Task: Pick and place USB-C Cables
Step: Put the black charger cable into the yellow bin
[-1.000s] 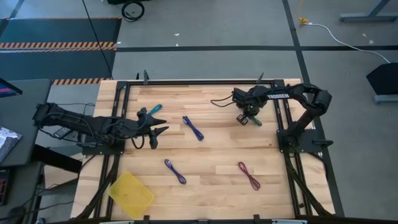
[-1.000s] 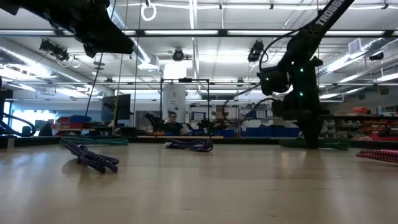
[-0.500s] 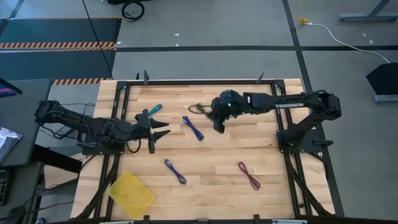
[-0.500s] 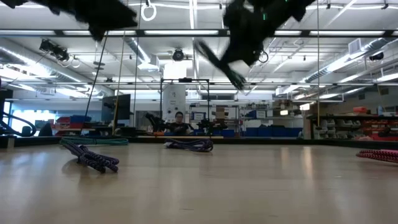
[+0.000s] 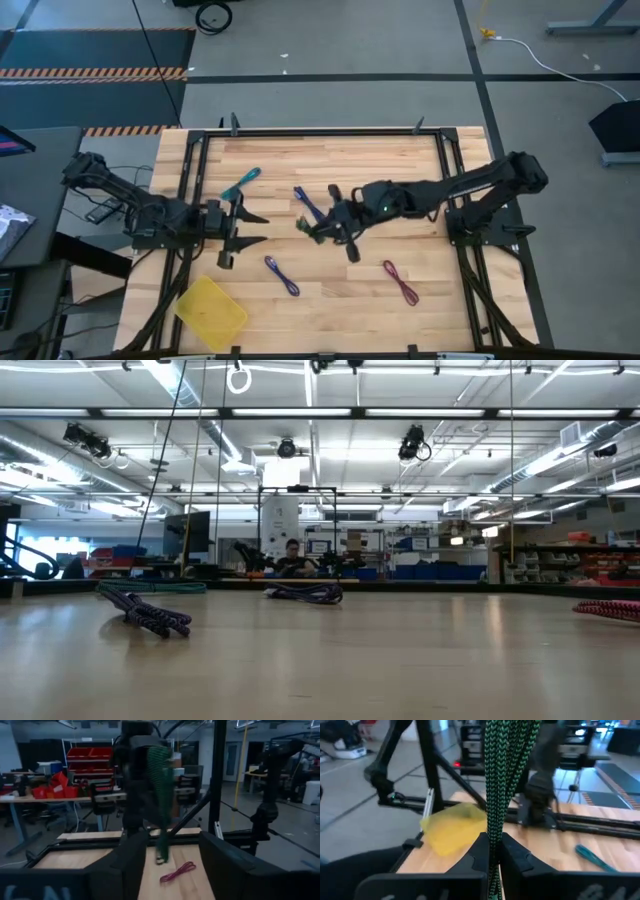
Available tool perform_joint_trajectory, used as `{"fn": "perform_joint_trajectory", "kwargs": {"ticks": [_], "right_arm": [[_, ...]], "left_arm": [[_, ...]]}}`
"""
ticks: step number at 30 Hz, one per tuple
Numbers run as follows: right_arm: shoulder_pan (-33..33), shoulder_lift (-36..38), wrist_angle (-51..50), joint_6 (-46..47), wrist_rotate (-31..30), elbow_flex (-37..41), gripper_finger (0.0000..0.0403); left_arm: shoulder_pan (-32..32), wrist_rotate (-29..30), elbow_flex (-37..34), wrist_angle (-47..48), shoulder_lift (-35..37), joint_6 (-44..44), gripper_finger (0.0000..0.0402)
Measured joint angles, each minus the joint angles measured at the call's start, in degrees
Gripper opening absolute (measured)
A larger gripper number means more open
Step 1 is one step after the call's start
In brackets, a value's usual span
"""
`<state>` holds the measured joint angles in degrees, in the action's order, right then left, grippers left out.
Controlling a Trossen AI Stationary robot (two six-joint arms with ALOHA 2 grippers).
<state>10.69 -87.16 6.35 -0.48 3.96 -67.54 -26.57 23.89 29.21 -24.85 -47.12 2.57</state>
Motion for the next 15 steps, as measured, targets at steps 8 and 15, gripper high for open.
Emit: {"fn": "perform_joint_trajectory", "kwargs": {"ticks": [8, 15], "right_arm": [[1.21, -6.72, 9.65, -0.95, 0.25, 0.1, 0.0022], [0.4, -8.55, 12.3, -1.02, 0.25, 0.03, 0.0022]], "left_arm": [[0.73, 1.15, -0.01, -11.15, -7.56, 2.24, 0.0271], [2.08, 1.23, 0.0, -14.39, -11.35, -0.91, 0.0288]]}}
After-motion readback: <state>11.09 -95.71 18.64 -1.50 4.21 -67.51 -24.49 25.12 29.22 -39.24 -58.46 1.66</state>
